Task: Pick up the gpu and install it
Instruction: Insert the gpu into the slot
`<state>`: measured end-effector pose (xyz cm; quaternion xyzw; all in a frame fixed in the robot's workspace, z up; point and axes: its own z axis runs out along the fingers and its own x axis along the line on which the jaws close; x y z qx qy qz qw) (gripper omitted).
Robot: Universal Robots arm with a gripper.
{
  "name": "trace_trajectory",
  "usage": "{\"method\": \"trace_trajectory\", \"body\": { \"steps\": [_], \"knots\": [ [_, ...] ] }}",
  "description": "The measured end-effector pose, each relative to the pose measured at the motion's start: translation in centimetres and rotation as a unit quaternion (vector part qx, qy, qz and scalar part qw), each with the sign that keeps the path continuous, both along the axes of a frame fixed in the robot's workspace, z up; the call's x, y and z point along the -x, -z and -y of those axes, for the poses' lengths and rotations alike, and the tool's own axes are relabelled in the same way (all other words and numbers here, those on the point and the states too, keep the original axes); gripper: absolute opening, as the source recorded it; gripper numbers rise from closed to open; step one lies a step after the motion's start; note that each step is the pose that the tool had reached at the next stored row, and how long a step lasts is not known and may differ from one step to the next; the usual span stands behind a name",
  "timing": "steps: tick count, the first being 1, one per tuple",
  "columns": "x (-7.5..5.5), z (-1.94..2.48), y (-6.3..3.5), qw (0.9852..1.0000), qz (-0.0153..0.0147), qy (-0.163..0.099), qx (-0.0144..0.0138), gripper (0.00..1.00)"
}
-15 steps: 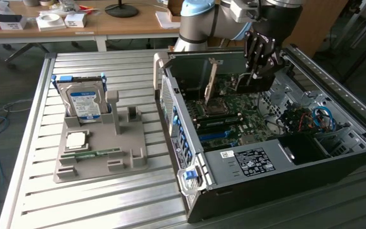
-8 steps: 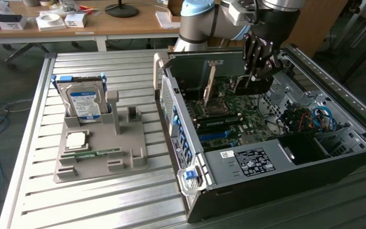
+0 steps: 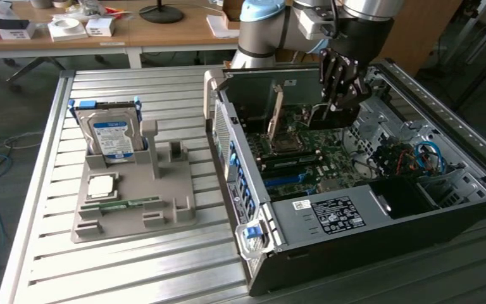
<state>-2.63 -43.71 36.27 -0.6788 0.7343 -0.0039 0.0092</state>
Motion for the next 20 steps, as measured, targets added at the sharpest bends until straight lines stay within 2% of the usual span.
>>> {"method": "trace_trajectory", "body": {
  "steps": [8, 15, 18, 20],
  "knots": [
    [0.2, 0.42, 0.77, 1.0000, 0.0000, 0.000, 0.0000, 0.26],
    [0.4, 1.54, 0.93, 1.0000, 0.0000, 0.000, 0.0000, 0.26],
    [0.5, 1.83, 0.95, 1.0000, 0.0000, 0.000, 0.0000, 0.26],
    [0.5, 1.84, 0.96, 1.0000, 0.0000, 0.000, 0.0001, 0.26]
  ]
}}
